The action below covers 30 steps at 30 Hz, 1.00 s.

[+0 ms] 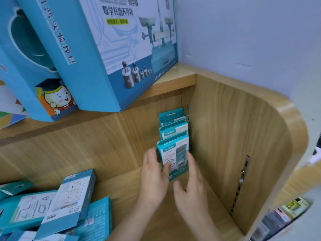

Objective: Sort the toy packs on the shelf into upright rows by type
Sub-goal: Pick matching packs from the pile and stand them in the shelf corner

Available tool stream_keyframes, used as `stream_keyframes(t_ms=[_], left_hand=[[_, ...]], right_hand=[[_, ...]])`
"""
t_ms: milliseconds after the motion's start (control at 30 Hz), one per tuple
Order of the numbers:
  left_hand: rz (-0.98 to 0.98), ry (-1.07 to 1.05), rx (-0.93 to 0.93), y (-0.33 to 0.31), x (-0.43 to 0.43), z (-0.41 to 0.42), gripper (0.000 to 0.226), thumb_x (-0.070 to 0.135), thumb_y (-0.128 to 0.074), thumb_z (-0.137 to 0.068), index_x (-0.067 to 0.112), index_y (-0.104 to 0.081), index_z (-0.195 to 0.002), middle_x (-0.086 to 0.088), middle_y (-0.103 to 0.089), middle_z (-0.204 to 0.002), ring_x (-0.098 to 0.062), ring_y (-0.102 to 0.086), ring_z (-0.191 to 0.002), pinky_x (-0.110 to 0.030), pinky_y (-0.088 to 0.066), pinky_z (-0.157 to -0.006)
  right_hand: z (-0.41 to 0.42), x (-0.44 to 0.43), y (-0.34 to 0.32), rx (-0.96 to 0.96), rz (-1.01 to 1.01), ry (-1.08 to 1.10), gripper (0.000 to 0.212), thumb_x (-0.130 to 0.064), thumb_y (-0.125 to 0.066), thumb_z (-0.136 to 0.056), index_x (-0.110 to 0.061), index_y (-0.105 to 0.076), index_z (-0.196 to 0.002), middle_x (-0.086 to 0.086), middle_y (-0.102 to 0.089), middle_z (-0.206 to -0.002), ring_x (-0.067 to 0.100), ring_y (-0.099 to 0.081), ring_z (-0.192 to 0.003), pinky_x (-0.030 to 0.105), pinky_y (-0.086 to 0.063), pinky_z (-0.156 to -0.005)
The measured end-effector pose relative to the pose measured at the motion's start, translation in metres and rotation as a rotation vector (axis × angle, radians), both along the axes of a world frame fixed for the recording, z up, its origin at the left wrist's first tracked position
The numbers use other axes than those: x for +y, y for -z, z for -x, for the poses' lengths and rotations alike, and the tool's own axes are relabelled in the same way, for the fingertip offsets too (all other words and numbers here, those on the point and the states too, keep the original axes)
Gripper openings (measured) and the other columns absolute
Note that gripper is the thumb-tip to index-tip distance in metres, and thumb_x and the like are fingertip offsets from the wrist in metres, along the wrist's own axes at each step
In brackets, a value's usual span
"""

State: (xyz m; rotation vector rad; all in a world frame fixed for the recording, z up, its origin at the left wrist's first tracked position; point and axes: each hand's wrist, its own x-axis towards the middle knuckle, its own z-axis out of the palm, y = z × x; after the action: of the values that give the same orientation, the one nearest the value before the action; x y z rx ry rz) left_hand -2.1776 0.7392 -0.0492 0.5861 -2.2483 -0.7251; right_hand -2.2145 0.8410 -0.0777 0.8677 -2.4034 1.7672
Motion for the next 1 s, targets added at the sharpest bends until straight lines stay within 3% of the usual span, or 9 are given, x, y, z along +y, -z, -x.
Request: stream_keyframes(t_ms=[67,167,267,400,500,700,833,1000], left_hand=[[0.023,-0.028,0.017,0.000,-0.004,0.011,0.042,0.000,-0.068,-0.079,0.006,-0.048,-0.115,-0.007,-0.053,-0.108,-0.012,-0.048,-0.100,-0.013,-0.035,-0.085],[-0.035,-0.056,0.013,0.002,-0.012,0.022,0.054,0.002,-0.071,-0.078,0.008,-0.042,-0.124,-0.009,-0.052,-0.117,-0.018,-0.055,-0.105,-0.026,-0.044,-0.092],[-0.151,-0.060,-0.050,0.000,-0.013,0.030,0.067,0.006,-0.071,-0.080,0.012,-0.033,-0.136,-0.006,-0.058,-0.125,-0.020,-0.060,-0.110,-0.035,-0.050,-0.092],[-0.175,-0.059,-0.129,0.001,-0.013,0.042,0.056,0.011,-0.066,-0.085,0.014,-0.040,-0.134,-0.003,-0.068,-0.115,-0.024,-0.064,-0.104,-0.035,-0.054,-0.080],[-0.144,-0.052,-0.181,0.001,-0.013,0.052,0.037,0.013,-0.060,-0.090,0.012,-0.047,-0.124,-0.005,-0.069,-0.113,-0.026,-0.065,-0.099,-0.026,-0.050,-0.075],[-0.085,-0.015,-0.305,-0.001,-0.014,0.061,0.045,0.022,-0.044,-0.097,0.006,-0.030,-0.137,-0.015,-0.068,-0.112,-0.038,-0.061,-0.101,-0.037,-0.048,-0.077],[-0.078,0.038,-0.364,-0.010,-0.017,0.059,0.038,0.024,-0.040,-0.099,0.004,-0.034,-0.132,-0.016,-0.066,-0.115,-0.038,-0.060,-0.104,-0.035,-0.045,-0.076],[-0.166,0.044,-0.378,-0.008,-0.018,0.059,0.035,0.021,-0.041,-0.099,0.005,-0.043,-0.129,-0.012,-0.066,-0.116,-0.032,-0.061,-0.104,-0.033,-0.047,-0.078]], right_hand=[[0.002,-0.001,0.001,-0.013,-0.022,-0.042,0.083,-0.005,-0.056,-0.080,-0.035,-0.014,-0.146,-0.009,-0.029,-0.151,0.002,-0.028,-0.136,0.001,-0.015,-0.103],[0.011,-0.002,0.006,-0.015,-0.045,-0.058,0.089,0.000,-0.058,-0.081,-0.041,-0.007,-0.142,-0.011,-0.026,-0.149,-0.003,-0.023,-0.133,-0.005,-0.012,-0.098],[0.021,-0.009,0.012,-0.025,-0.062,-0.058,0.087,-0.001,-0.059,-0.079,-0.029,-0.014,-0.148,-0.003,-0.030,-0.151,0.009,-0.032,-0.136,0.013,-0.028,-0.103],[0.031,-0.017,0.014,-0.015,-0.080,-0.084,0.078,-0.011,-0.054,-0.083,-0.028,-0.017,-0.149,0.003,-0.027,-0.153,0.018,-0.033,-0.138,0.036,-0.042,-0.104],[0.039,-0.019,0.013,-0.010,-0.124,-0.055,0.076,-0.012,-0.054,-0.085,-0.030,-0.017,-0.149,0.003,-0.026,-0.153,0.019,-0.038,-0.134,0.033,-0.046,-0.098],[0.047,-0.016,0.003,0.111,-0.174,0.016,0.075,-0.007,-0.054,-0.083,-0.025,-0.021,-0.149,0.007,-0.033,-0.148,0.023,-0.041,-0.131,0.037,-0.047,-0.096],[0.047,-0.017,-0.006,0.217,-0.183,0.038,0.074,-0.004,-0.054,-0.082,-0.023,-0.025,-0.148,0.012,-0.037,-0.143,0.027,-0.046,-0.125,0.040,-0.052,-0.090],[0.042,-0.016,-0.008,0.198,-0.245,0.017,0.073,-0.004,-0.055,-0.085,-0.025,-0.024,-0.148,0.010,-0.029,-0.148,0.026,-0.047,-0.125,0.035,-0.053,-0.086]])
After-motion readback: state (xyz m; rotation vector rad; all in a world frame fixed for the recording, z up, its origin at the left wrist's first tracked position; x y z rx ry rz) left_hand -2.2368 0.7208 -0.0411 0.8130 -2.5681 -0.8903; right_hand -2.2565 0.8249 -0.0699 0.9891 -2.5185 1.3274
